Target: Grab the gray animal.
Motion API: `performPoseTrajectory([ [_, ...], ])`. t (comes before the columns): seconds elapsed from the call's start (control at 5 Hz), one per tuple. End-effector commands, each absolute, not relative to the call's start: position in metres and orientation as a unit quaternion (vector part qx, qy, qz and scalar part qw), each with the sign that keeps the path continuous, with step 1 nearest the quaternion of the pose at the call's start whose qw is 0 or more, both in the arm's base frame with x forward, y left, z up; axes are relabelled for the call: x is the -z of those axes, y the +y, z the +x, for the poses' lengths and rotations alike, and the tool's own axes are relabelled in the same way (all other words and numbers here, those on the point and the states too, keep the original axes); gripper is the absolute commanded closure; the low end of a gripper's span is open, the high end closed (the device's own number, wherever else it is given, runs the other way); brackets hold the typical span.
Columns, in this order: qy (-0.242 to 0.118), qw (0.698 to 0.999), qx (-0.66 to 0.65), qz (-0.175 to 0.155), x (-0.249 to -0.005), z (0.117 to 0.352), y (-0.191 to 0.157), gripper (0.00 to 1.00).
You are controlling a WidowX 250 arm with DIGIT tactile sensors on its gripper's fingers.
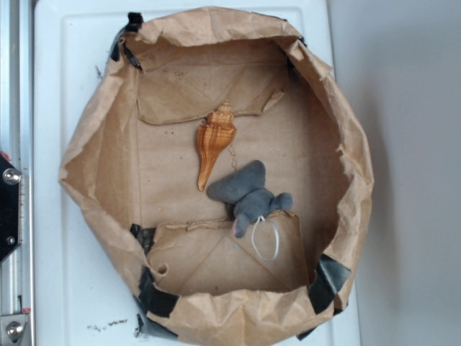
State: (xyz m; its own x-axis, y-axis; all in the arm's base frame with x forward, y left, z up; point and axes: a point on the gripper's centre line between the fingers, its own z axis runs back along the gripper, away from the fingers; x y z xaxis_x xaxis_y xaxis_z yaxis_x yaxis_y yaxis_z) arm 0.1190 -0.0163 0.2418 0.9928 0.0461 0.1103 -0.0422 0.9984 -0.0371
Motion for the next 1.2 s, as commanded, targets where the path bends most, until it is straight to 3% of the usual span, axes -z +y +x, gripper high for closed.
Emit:
performPoseTrajectory([
  [0.0,-0.056,0.998,-0.022,-0.017,-0.242,0.119,-0.016,0.0],
  [0.2,-0.086,0.996,0.005,-0.033,-0.239,0.169,-0.017,0.0],
  [0.6,-0.125,0.989,0.076,-0.029,-0.226,0.227,-0.007,0.0],
  [0.8,-0.138,0.982,0.123,-0.043,-0.216,0.251,0.012,0.0],
  [1.0,-0.144,0.98,0.129,-0.046,-0.204,0.235,0.029,0.0],
])
